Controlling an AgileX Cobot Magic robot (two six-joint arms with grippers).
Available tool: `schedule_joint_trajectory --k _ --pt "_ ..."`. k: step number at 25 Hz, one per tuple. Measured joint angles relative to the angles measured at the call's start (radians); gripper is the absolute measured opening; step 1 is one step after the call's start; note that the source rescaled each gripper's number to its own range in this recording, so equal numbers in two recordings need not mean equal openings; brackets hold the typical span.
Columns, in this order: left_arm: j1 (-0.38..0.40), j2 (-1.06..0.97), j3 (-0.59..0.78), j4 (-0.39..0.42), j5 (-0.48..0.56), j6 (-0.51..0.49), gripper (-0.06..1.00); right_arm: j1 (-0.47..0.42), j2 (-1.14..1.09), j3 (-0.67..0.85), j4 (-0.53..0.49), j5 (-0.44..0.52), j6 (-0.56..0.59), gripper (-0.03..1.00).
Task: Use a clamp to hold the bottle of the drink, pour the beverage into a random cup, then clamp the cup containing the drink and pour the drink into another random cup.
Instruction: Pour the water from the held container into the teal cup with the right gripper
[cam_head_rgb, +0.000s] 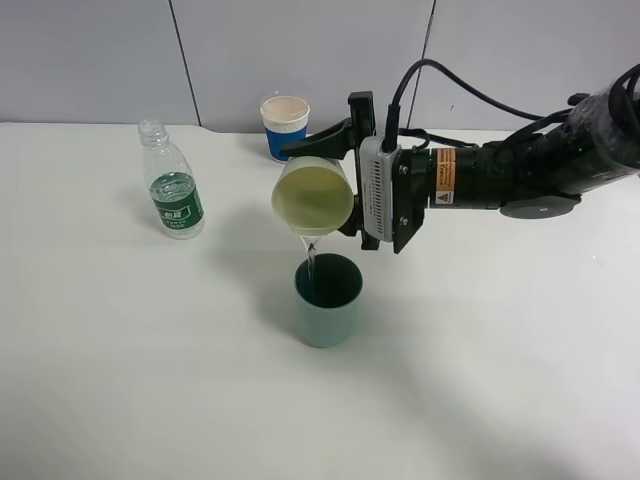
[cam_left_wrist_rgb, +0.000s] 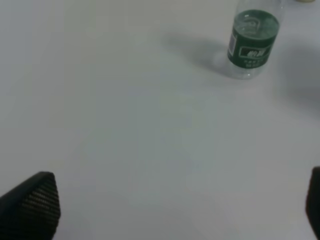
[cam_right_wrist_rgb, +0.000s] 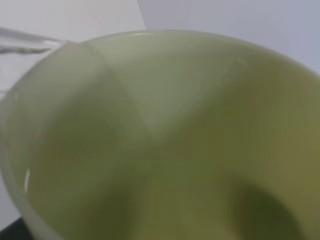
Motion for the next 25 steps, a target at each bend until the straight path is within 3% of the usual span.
schedule_joint_trajectory --k 9,25 --pt "0.000 0.000 0.000 0.000 0.000 0.000 1.00 0.000 0.000 0.000 0.000 -0.003 -0.024 0.00" --pt "0.000 0.000 0.000 0.000 0.000 0.000 1.00 0.000 0.000 0.000 0.005 0.002 -0.229 0.00"
